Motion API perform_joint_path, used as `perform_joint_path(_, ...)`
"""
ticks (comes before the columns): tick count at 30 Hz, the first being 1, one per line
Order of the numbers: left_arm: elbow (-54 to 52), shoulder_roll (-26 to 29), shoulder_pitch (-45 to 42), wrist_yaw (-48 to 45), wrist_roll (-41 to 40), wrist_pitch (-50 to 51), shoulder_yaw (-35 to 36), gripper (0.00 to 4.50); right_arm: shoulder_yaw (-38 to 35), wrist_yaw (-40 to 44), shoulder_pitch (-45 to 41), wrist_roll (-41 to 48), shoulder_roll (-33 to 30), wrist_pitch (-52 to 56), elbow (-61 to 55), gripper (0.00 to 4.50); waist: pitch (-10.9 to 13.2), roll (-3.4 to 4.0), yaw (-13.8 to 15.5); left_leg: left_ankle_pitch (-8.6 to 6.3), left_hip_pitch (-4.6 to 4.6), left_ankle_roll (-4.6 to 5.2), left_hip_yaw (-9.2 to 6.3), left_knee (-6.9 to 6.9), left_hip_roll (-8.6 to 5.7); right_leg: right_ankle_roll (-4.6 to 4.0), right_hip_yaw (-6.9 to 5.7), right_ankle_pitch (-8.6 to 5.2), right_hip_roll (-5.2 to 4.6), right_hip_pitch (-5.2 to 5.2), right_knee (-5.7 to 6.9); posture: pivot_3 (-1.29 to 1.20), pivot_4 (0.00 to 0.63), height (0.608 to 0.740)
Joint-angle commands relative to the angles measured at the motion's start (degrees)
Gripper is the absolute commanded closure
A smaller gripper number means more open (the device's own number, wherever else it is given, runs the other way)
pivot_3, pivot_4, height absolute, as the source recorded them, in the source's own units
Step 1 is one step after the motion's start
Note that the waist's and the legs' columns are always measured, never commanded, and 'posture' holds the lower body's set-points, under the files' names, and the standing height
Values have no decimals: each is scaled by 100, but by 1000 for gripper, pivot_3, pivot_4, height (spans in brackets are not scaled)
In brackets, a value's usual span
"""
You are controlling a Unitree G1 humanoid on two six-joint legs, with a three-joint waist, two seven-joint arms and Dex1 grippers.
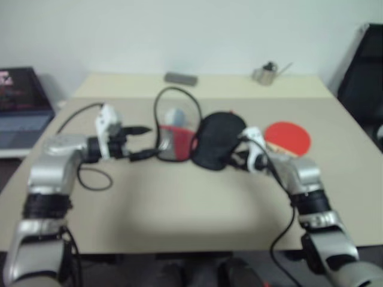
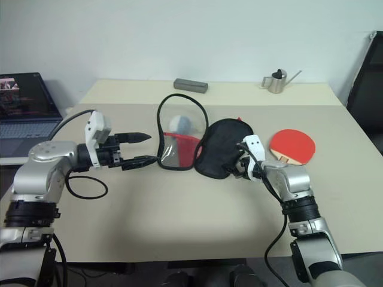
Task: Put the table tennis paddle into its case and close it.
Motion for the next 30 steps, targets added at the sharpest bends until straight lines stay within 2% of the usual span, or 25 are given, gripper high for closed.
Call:
perform_joint_path(1,-30,83,-127,17,17,-119,105,0,-29,-81,-98,-183,24,-176,80,958,0,0,-10,0,0,0,0,0,0,0,-1,0,0,0,0,0,150,740)
perform_joint_path(11,-79,100,-100,23,29,-118,133,0,-27,-6,-134,-397,55,-216,123,4467,0,0,-27,0,-3,0,0,-1,0,0,0,0,0,-3,-1,0,150,740)
perform_joint_path(20,-244,75,17,85,-23,-89,148,0,-26,114,-218,-458,-77,-158,176,4467,0,0,-28,0,-3,0,-1,-1,0,0,-1,0,0,-3,-1,0,150,740)
perform_joint_path(30,-995,-94,175,116,-462,396,141,0,-90,475,-276,-537,-710,-144,356,4467,0,0,-5,0,-6,0,-1,-1,0,0,0,0,-1,-3,-4,0,150,740)
